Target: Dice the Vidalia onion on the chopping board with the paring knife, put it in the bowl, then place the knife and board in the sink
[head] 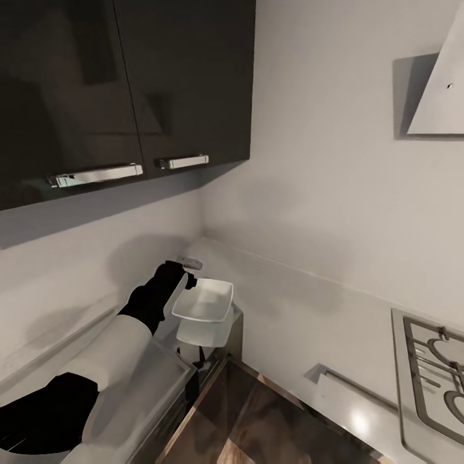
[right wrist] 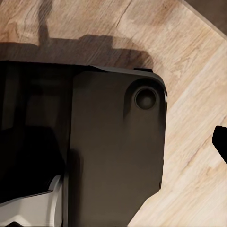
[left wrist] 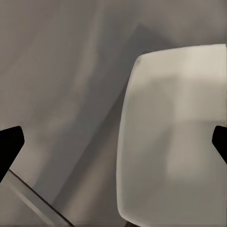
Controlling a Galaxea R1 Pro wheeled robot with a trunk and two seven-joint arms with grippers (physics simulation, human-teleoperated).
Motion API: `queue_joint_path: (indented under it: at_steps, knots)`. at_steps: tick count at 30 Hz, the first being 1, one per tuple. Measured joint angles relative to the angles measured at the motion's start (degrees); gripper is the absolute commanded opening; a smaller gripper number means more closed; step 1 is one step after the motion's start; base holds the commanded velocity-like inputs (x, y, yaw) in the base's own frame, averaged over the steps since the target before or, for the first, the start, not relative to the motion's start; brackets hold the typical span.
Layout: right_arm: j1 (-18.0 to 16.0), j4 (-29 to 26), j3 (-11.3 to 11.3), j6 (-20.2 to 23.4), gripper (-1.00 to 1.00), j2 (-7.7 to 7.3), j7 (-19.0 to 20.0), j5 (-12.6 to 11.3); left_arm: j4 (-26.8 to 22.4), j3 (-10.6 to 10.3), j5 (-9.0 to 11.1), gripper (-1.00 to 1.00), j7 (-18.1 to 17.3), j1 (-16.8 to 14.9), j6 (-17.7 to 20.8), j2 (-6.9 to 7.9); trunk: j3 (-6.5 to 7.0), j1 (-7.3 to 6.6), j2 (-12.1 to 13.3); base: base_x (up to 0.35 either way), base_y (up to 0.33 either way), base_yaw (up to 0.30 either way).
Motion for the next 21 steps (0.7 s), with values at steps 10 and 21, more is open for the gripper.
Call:
queue_joint_path:
  at_steps: [10, 21]
  knots:
    - [0.0, 0.0, 0.0, 0.0, 1.0, 0.01, 0.0, 0.0, 0.1, 0.1, 0.2, 1.0, 0.1, 0.0, 0.7, -0.03, -0.35, 0.0, 0.0, 0.0, 0.0, 0.0]
    - [0.0, 0.0, 0.0, 0.0, 1.0, 0.01, 0.0, 0.0, 1.0, 0.1, 0.2, 1.0, 0.1, 0.0, 0.7, -0.03, -0.37, 0.0, 0.0, 0.0, 0.0, 0.0]
